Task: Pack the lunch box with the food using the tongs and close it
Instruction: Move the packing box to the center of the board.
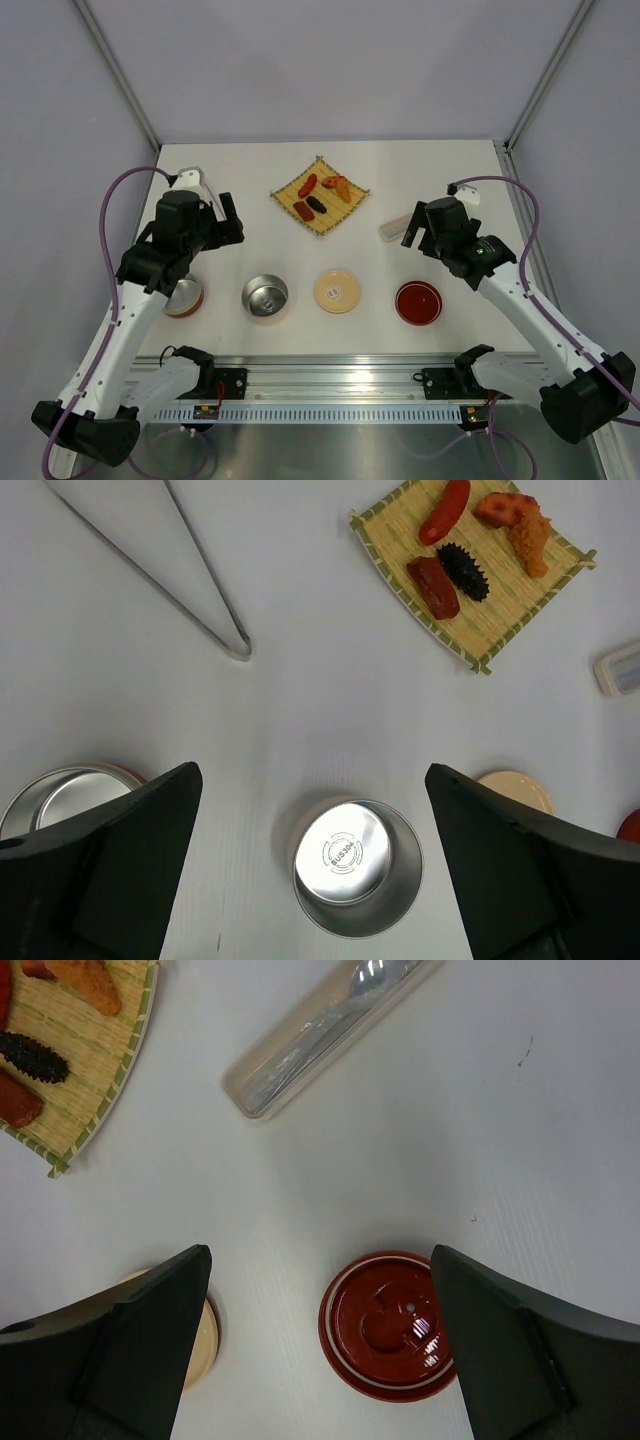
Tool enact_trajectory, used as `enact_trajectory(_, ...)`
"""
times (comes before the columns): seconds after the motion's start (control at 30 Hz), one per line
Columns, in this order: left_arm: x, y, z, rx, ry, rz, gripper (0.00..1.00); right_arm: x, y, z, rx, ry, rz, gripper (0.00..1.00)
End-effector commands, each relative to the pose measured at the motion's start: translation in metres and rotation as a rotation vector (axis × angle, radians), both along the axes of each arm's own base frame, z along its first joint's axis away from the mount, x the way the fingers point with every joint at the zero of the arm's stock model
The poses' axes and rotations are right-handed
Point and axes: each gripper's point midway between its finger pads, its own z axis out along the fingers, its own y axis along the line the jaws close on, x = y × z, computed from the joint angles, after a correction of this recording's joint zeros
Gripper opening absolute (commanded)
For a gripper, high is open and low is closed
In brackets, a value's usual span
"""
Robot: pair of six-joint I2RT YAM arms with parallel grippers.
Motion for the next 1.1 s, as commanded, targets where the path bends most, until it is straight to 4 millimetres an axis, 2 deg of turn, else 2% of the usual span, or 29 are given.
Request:
enact_trajectory(0.0, -0.002, -0.001, 0.008, -0.019, -0.042, -0.010, 0.99, 0.004, -0.003, 0.007, -0.002, -0.037, -0.017, 1.00)
enact_trajectory(0.2, -0.004, 0.007, 0.007, 0.017, -0.017, 0.020, 0.99, 0.002, 0.007, 0.002, 0.041, -0.046, 0.028, 0.99)
enact_trajectory(0.33, -0.006, -0.002, 0.004, 0.001, 0.002, -0.036, 0.99, 0.001, 0.004, -0.002, 0.038, -0.032, 0.008, 0.99)
enact_trajectory(0.43, -0.013, -0.009, -0.007, -0.004, 0.072, -0.078, 0.99, -0.003, 0.008, -0.005, 0.054, -0.020, 0.030, 0.99)
enact_trajectory(0.53, -0.023, -0.007, -0.022, 0.013, 0.152, -0.081, 0.99, -0.007, 0.026, -0.003, 0.105, -0.030, 0.112, 0.99)
enact_trajectory(0.7, -0.042, -0.005, -0.054, 0.013, 0.271, -0.074, 0.99, -0.014, 0.045, -0.011, 0.115, 0.011, 0.175, 0.99)
enact_trajectory(0.8, -0.049, -0.009, -0.063, -0.022, 0.293, -0.072, 0.99, -0.017, 0.072, -0.013, 0.120, 0.019, 0.245, 0.99)
enact_trajectory(0.83, -0.050, -0.010, -0.062, -0.031, 0.289, -0.075, 0.99, -0.022, 0.092, -0.013, 0.122, 0.014, 0.305, 0.99)
enact_trajectory(0.93, -0.050, -0.005, -0.054, -0.027, 0.288, -0.032, 0.99, -0.023, 0.132, -0.022, 0.032, 0.048, 0.379, 0.99)
enact_trajectory(0.97, -0.049, -0.002, -0.049, -0.021, 0.285, -0.013, 0.99, -0.026, 0.163, -0.027, -0.015, 0.067, 0.440, 0.99)
enact_trajectory(1.0, -0.044, 0.004, -0.034, -0.014, 0.250, 0.027, 0.99, -0.028, 0.177, -0.032, -0.033, 0.085, 0.474, 0.99)
enact_trajectory(1.03, -0.046, 0.009, -0.030, 0.001, 0.259, 0.052, 0.99, -0.029, 0.192, -0.035, -0.040, 0.099, 0.511, 0.99)
enact_trajectory(1.07, -0.044, 0.013, -0.023, 0.010, 0.251, 0.075, 0.99, -0.034, 0.221, -0.045, -0.043, 0.131, 0.585, 0.99)
